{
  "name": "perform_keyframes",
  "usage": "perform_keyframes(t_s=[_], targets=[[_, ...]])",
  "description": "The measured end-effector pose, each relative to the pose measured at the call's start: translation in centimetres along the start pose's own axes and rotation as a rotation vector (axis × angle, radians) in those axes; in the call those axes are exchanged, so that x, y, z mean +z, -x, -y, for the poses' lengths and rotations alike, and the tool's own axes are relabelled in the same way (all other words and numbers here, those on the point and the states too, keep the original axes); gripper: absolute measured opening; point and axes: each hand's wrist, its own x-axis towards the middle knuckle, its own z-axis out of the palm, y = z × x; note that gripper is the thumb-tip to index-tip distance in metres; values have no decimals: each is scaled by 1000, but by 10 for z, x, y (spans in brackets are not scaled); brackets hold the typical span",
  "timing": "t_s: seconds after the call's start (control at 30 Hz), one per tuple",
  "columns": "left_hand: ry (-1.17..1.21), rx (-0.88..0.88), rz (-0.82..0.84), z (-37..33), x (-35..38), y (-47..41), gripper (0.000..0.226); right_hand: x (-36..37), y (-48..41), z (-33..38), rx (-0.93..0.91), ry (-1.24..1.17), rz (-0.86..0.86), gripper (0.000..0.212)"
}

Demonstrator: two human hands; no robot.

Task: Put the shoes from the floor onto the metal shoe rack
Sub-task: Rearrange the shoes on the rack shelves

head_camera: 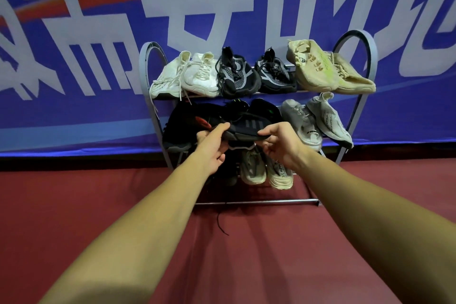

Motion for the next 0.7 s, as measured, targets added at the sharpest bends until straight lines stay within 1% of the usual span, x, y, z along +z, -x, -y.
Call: perform_keyframes(t_s=[0.03,0.07,0.1,0.23,0.27,0.3,0.37,0.43,0.5,0.57,0.7], targets=[[13,25,-24,1,5,-1,46,0,0,-1,6,9,29,6],[34,48,-34,2,8,-3,45,-1,1,-2,12,14,59,2],[61,61,-37,2,9,-6,41,-3,1,-3,15,12,81,3],[79,81,-55,-2,5,-12,32,-9,-1,0,35,29,89,26],[71,89,-55,-2,4,-14,30,-9,-3,0,33,44,97,28],[59,94,-54,-2,2,-14,26,-8,-4,0,31,60,110,26],[30,99,-52,-3,-2,-14,13,-7,-6,-5,34,82,123,15],[12,111,-46,-4,-6,-15,6,-4,-8,-10,27,127,129,8],[6,121,-47,-6,-12,-16,10,4,-11,-14,3,157,130,5],[15,114,-57,-7,-18,-17,17,15,-14,-15,-28,124,114,6],[15,78,-62,-4,-28,-18,25,38,-20,-19,-102,93,54,19]])
